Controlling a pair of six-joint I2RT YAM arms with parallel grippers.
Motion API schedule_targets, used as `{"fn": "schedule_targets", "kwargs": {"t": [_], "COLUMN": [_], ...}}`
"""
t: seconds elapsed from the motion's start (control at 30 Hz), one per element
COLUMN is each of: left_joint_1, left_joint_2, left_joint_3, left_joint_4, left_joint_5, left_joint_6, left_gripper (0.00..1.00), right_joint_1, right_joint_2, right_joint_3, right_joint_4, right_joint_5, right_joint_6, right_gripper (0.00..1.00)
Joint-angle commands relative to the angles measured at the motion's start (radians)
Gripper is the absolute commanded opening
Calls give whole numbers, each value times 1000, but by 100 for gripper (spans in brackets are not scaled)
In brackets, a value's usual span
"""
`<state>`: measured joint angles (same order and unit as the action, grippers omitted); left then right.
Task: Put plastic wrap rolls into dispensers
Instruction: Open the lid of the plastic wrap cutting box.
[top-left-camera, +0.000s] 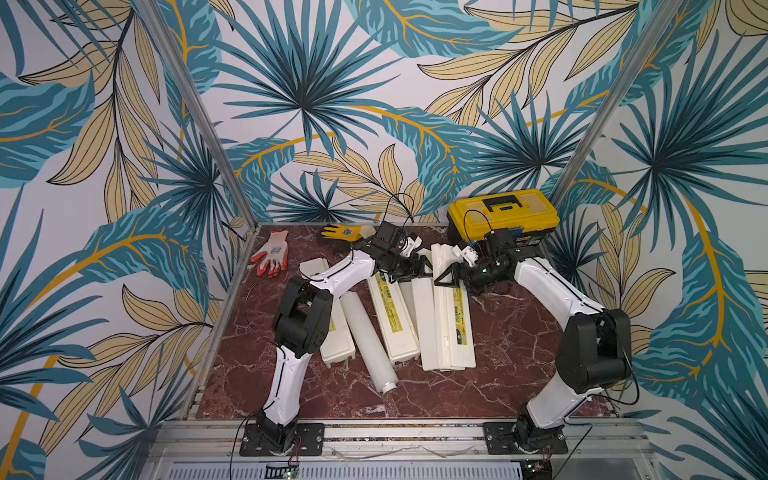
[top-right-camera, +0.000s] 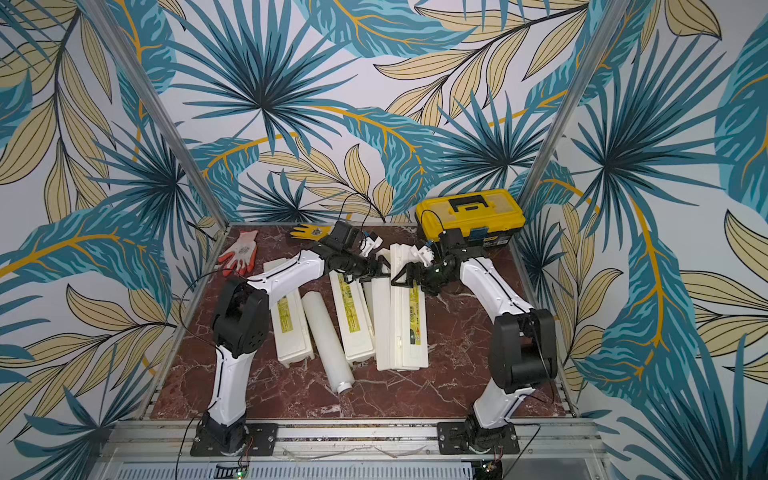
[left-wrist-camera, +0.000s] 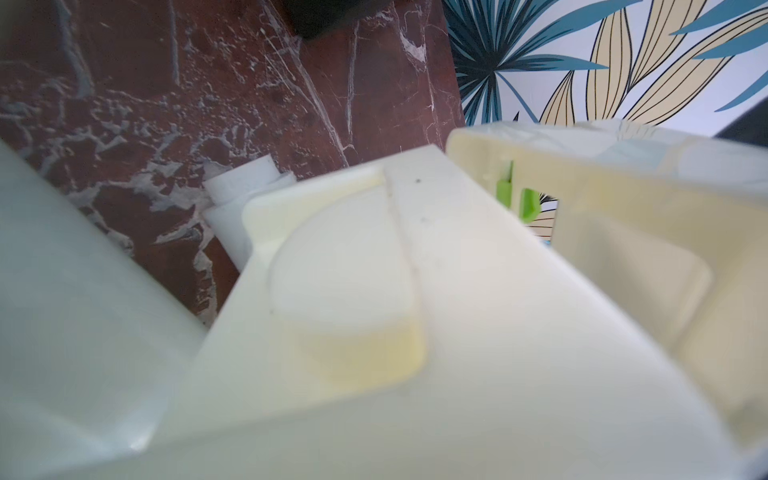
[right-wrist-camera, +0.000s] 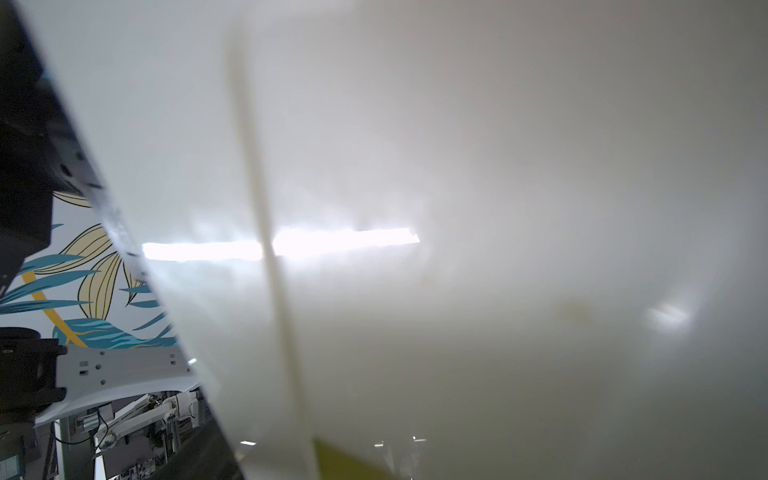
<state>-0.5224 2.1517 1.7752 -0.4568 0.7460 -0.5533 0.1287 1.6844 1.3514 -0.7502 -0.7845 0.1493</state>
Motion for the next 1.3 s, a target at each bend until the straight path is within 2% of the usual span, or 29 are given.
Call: {"fn": "schedule_targets", "kwargs": {"t": [0.0, 0.13, 0.2, 0.4, 0.47, 0.5, 0.63, 0.8, 1.1, 1.27], "left_joint_1": [46, 46, 44, 25, 21, 22, 20, 17, 16, 15], "left_joint_2": [61, 57, 53, 46, 49, 50, 51, 53, 78, 79], "left_joint_3": [-28, -33, -33, -7, -5, -5, -4, 10, 41, 44], "left_joint_4": [-67, -67, -60, -55, -53, -52, -53, -52, -52, -52], "left_joint_5": [-119, -110, -92, -72, -68, -68, -65, -68, -65, -62], "left_joint_6": [98, 97, 88, 85, 85, 84, 80, 77, 63, 59], "left_gripper": [46, 44, 44, 44, 44, 43, 43, 43, 43, 42], "right_joint_1": [-21, -24, -23, -14, -11, -9, -6, 6, 55, 76], "right_joint_2": [-98, -126, -118, -70, -61, -56, -50, -23, 22, 6], "right_joint_3": [-22, -31, -33, -64, -76, -83, -109, -105, -131, -165], "right_joint_4": [29, 34, 41, 116, 142, 155, 212, 187, 213, 293], "right_joint_5": [-38, 9, 8, 2, 5, 9, -5, 1, 73, 98], "right_joint_6": [-18, -19, -13, 15, 16, 20, 37, -1, -4, 15], "right_gripper": [43, 43, 49, 79, 96, 99, 99, 99, 99, 99]}}
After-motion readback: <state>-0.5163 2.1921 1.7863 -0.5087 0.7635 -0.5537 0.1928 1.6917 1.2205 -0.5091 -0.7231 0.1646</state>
